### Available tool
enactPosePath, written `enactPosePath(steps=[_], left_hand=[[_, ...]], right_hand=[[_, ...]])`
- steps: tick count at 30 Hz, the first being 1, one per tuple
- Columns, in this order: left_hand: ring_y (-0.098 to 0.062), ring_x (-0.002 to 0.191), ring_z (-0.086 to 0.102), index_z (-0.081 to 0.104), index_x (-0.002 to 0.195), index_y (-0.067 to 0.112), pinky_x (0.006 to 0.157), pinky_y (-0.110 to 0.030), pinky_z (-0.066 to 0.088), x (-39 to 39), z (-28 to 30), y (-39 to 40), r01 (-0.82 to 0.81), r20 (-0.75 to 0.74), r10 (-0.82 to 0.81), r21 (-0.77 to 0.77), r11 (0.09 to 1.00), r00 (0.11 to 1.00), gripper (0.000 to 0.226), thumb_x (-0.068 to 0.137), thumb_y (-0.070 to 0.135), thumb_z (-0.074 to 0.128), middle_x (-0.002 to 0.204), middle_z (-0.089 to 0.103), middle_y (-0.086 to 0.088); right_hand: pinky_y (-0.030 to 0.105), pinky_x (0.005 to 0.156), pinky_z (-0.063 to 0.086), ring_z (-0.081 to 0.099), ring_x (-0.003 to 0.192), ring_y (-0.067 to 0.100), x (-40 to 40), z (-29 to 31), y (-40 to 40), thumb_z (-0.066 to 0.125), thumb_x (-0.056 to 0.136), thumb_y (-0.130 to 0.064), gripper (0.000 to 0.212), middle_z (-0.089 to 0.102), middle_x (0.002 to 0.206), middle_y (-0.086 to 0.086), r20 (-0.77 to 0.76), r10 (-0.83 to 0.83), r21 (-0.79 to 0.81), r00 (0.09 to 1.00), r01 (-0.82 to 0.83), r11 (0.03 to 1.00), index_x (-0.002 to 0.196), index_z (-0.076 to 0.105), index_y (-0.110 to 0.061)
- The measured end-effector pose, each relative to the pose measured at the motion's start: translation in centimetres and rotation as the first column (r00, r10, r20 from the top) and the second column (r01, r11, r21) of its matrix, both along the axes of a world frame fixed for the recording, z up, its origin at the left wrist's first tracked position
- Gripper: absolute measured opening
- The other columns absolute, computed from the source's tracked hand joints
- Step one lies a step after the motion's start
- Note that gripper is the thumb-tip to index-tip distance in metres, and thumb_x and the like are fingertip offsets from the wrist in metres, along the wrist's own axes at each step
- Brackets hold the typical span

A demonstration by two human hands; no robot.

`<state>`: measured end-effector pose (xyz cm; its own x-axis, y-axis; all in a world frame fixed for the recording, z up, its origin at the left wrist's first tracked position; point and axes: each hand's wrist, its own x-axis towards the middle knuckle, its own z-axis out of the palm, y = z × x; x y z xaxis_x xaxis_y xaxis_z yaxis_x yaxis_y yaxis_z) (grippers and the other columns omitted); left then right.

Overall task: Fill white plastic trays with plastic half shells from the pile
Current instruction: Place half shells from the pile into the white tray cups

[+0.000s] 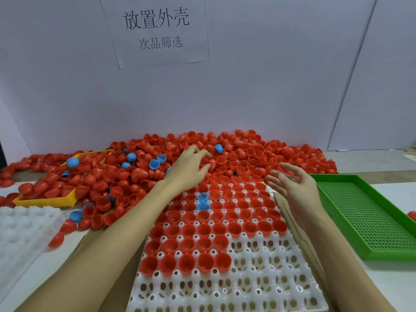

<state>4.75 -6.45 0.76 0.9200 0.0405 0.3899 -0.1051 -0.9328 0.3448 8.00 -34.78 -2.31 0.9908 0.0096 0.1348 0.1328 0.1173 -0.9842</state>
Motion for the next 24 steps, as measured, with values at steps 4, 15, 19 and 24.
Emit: enactPosePath(steps=[4,15,19,24], left_hand=[[-0.022,0.13,0.044,0.05,0.149,0.033,0.102,-0.042,0.051,3.3,0.2,0.0,0.086,-0.151,-0.047,0.263,0.961,0.987,0.043,0.106,0.035,0.052,0.144,0.046,0.0],[-0.02,0.096,0.066,0.064,0.114,0.021,0.088,-0.041,0.056,3.5,-1.2,1.6,0.054,0.067,-0.051,-0.043,0.998,0.996,0.037,0.083,0.008,0.081,0.102,0.068,-0.001],[-0.011,0.085,0.067,0.056,0.125,0.03,0.081,-0.037,0.06,1.6,-1.0,1.7,0.046,0.2,-0.015,-0.15,0.988,0.98,0.047,0.086,0.013,0.077,0.097,0.069,0.007],[-0.004,0.092,0.071,0.062,0.116,0.025,0.082,-0.02,0.059,-3.1,-0.4,-0.4,0.156,0.284,-0.015,-0.482,0.862,0.959,0.036,0.087,0.018,0.082,0.099,0.072,0.009]], right_hand=[[0.023,0.075,0.063,0.079,0.093,0.019,-0.1,0.0,0.1,0.056,0.105,-0.001,0.025,0.075,0.109,0.01,0.015,-0.005,-0.015,1.0,0.006,1.0,0.124,0.065,-0.014],[0.024,0.071,0.06,0.078,0.088,0.018,-0.1,-0.3,0.7,0.058,0.105,-0.003,0.021,0.078,0.102,0.009,0.02,0.028,-0.053,0.999,-0.027,0.998,0.112,0.074,-0.015],[0.024,0.071,0.06,0.077,0.083,0.015,-0.2,-0.2,0.7,0.056,0.106,-0.003,0.022,0.077,0.102,0.01,0.024,0.028,-0.053,0.999,-0.027,0.998,0.111,0.075,-0.014],[0.024,0.073,0.059,0.076,0.087,0.021,-0.7,0.0,0.8,0.059,0.105,-0.005,0.022,0.078,0.101,0.01,0.06,0.139,-0.025,0.989,-0.137,0.99,0.108,0.077,-0.017]])
